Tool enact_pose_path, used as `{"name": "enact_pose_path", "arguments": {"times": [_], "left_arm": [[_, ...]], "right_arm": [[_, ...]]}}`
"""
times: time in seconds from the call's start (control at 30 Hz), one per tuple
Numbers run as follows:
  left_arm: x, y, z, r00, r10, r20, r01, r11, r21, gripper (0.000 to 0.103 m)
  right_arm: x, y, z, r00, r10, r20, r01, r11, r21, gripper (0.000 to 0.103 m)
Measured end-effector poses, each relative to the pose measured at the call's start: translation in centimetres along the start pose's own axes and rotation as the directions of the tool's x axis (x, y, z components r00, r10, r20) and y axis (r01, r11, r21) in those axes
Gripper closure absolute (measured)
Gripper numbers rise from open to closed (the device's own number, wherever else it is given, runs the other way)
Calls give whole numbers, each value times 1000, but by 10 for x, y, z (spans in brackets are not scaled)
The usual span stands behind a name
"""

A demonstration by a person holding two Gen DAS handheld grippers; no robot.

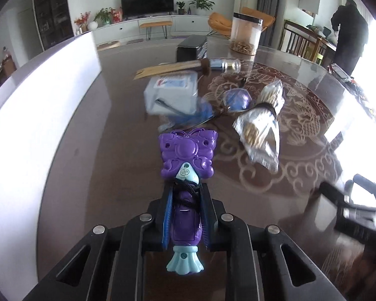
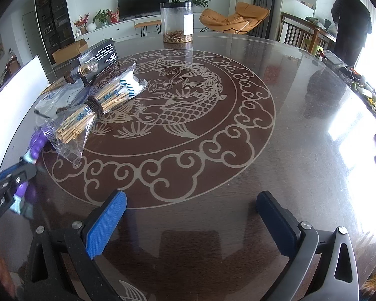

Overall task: Organize objects
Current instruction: 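Grasp the bag of wooden sticks with the right gripper while the left holds the purple toy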

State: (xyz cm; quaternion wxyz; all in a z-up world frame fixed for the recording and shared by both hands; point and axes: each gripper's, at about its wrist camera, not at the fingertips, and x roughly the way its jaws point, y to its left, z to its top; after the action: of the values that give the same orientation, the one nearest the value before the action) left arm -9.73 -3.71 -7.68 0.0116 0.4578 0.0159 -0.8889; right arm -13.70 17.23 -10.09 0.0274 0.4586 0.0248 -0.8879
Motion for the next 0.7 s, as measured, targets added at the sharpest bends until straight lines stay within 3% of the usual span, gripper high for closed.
{"name": "enact_pose_path", "arguments": {"times": [0.27,0.33,0.4,0.47,0.57,0.6,0.7], "left_arm": [[-9,24,-15,1000,8,2,-8,1000,-12,81],[-7,23,-11,1000,-8,-8,8,1000,-5,69],[-3,17,-8,1000,-4,-17,4,1000,25,30],[0,12,-11,999,33,3,-34,998,60,16],[3,18,-12,1000,25,10,-26,999,29,8],[5,23,-11,1000,23,-4,-23,1000,10,1],[9,25,-9,1000,27,-14,-27,1000,2,0]], "right_arm": [[0,0,0,1000,0,0,0,1000,0,0],[0,0,0,1000,0,0,0,1000,0,0],[0,0,0,1000,0,0,0,1000,0,0],[0,0,0,1000,0,0,0,1000,0,0],[0,0,0,1000,0,1,0,1000,0,0],[0,0,0,1000,0,1,0,1000,0,0],[0,0,0,1000,0,1,0,1000,0,0]]}}
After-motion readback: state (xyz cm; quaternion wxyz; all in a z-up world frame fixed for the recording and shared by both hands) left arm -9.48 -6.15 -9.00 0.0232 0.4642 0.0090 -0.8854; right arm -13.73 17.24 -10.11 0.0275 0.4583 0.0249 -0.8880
